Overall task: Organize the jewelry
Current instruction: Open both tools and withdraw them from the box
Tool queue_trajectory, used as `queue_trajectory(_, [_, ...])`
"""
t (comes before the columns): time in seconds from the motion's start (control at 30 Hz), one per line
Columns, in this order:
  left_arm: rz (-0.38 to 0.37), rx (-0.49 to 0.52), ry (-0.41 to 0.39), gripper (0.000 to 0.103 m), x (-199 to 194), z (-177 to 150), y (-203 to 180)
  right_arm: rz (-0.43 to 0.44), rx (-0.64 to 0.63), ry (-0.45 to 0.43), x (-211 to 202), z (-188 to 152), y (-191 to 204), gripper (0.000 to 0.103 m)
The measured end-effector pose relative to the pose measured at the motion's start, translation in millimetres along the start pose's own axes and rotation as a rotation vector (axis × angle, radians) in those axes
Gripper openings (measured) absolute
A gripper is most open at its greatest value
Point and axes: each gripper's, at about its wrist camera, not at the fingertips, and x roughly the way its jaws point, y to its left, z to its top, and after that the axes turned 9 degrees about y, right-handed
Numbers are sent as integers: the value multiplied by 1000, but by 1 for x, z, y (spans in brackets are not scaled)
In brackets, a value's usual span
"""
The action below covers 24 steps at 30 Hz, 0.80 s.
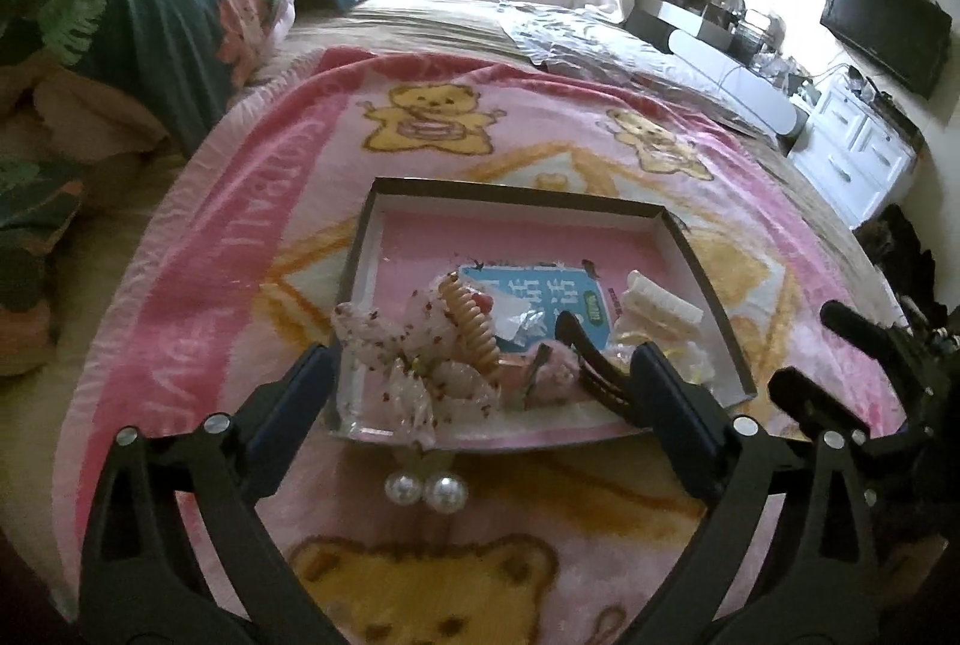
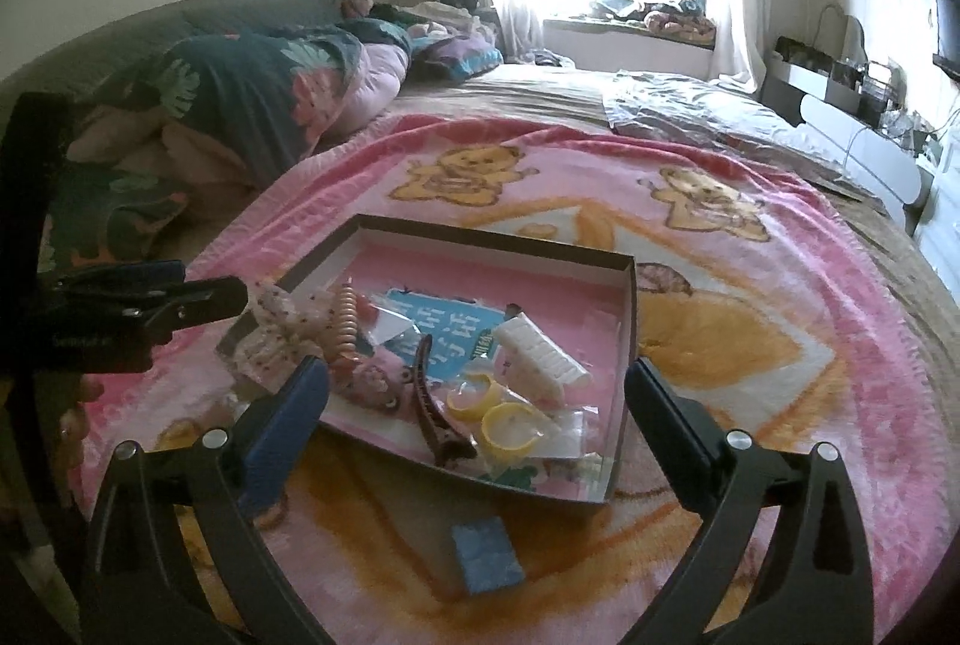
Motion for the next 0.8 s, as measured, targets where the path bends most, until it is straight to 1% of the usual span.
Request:
queue_trajectory(0.4, [19,33,-18,93,-20,-27,-2,-15,-9,13,-26,-25,9,98])
queue_trajectory(0.8, [42,45,-1,93,-22,-53,0,-7,-20,36,-31,-45,16,98])
